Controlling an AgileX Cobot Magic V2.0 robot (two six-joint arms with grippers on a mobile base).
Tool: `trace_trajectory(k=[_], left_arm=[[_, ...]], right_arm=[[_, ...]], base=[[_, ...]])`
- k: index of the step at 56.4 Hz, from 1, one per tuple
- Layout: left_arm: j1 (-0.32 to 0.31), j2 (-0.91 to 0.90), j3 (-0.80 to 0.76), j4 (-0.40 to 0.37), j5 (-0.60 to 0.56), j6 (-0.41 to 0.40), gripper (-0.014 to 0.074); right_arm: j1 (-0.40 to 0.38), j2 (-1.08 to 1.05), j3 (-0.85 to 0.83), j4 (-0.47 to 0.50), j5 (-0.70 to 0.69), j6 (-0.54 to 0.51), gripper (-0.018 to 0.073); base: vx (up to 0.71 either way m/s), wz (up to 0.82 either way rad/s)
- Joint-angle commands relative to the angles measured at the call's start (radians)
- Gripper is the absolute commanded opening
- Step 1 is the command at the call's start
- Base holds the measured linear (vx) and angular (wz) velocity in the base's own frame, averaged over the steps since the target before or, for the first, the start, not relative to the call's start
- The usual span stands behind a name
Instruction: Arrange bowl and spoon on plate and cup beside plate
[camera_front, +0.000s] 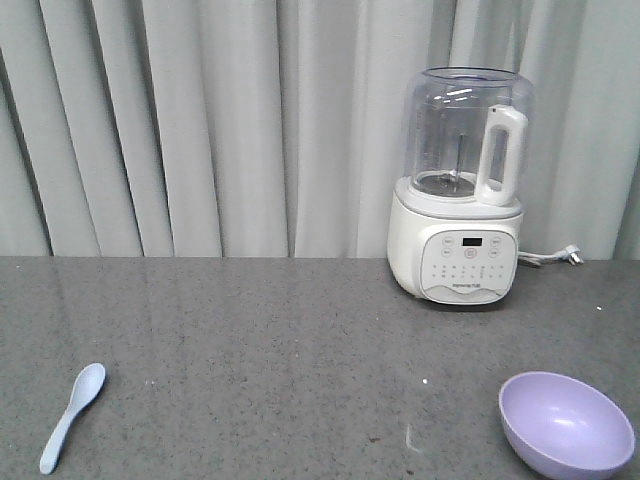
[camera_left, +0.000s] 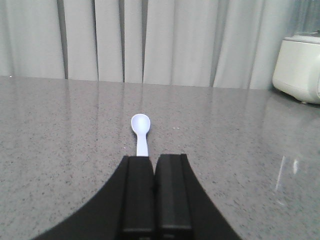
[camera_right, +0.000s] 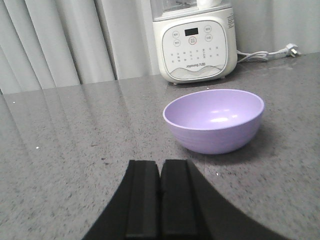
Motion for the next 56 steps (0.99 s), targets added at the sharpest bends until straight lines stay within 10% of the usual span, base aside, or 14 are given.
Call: trace_trajectory(k=[1,56], left_arm=[[-0.001,-0.007,-0.025,-0.007,-0.084,0.0,0.0002],[-0.001,-0.007,-0.049,-0.009,-0.182,-0.024,0.0003]], right_arm=[[-0.002,-0.004,0.002,-0.006,-0.086,-0.012,-0.0008],[-0.002,-0.004,-0.011,-0.006,-0.207,-0.019,-0.0008]], base=[[0.3,0.12],[0.08,0.0]])
